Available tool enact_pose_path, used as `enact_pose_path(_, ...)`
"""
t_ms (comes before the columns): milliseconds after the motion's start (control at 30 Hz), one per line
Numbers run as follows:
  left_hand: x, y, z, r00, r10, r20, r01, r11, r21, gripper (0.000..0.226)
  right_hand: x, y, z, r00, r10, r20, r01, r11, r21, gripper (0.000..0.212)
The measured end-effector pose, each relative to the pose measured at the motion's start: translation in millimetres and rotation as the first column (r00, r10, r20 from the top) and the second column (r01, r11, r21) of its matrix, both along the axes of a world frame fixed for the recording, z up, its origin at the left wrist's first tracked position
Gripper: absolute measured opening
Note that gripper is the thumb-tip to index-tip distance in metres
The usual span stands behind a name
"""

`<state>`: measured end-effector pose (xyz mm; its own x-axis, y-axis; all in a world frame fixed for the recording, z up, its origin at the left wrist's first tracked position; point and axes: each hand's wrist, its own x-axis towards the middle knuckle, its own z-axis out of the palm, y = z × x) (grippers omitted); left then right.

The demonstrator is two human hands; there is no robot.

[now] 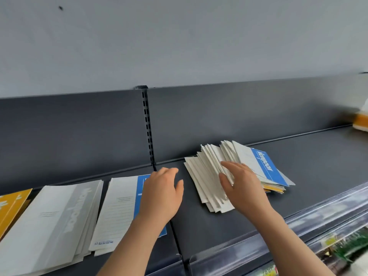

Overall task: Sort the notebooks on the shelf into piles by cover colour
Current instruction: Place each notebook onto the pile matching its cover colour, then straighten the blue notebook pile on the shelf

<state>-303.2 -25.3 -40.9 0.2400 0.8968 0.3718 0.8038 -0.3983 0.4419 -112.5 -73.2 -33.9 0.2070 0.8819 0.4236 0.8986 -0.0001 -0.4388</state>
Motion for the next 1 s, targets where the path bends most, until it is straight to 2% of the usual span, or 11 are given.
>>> enact_pose_path(167, 54, 6, 7, 0.997, -0.068, 0.043, 0.068, 0.998, -0.007, 0.030, 66, -1, -4, 0.992, -0.109, -0.057, 0.108, 0.994, -0.026, 0.033)
enact_pose_path(267, 92, 6, 11, 0.990, -0.097, 0.103, 0.101, 0.994, -0.037, 0.023, 108, 3, -8, 0.988, -0.145, -0.049, 0.139, 0.984, -0.107, 0.035)
enact_pose_path(367, 129, 8, 13, 0.989, -0.092, 0.118, 0.101, 0.992, -0.075, 0.021, 144, 9, -19, 0.986, -0.147, -0.082, 0.126, 0.968, -0.217, 0.028)
enact_pose_path(467, 158, 11, 12, 0.987, -0.071, 0.146, 0.090, 0.987, -0.131, 0.033, 172, 12, -31, 0.986, -0.008, -0.167, -0.037, 0.964, -0.265, 0.028)
enact_pose_path(533, 171, 14, 10, 0.988, -0.030, 0.148, 0.052, 0.988, -0.147, 0.039, 183, 11, -34, 0.957, 0.119, -0.263, -0.189, 0.948, -0.257, 0.033)
enact_pose_path(600, 177, 16, 10, 0.988, 0.034, 0.151, -0.008, 0.985, -0.173, 0.042, 189, 11, -35, 0.931, 0.226, -0.287, -0.300, 0.921, -0.248, 0.035)
enact_pose_path(667, 180, 16, 12, 0.982, 0.080, 0.173, -0.039, 0.973, -0.227, 0.038, 191, 11, -35, 0.903, 0.301, -0.306, -0.380, 0.893, -0.243, 0.035)
enact_pose_path(767, 180, 12, 15, 0.956, 0.114, 0.270, -0.026, 0.950, -0.311, 0.013, 193, 15, -35, 0.880, 0.359, -0.310, -0.433, 0.875, -0.217, 0.034)
enact_pose_path(867, 180, 5, 14, 0.931, 0.181, 0.318, -0.070, 0.942, -0.329, 0.008, 200, 17, -37, 0.905, 0.292, -0.310, -0.348, 0.926, -0.144, 0.029)
enact_pose_path(1000, 176, -2, 10, 0.871, 0.299, 0.389, -0.170, 0.928, -0.332, 0.012, 211, 17, -44, 0.954, 0.211, -0.212, -0.239, 0.964, -0.118, 0.022)
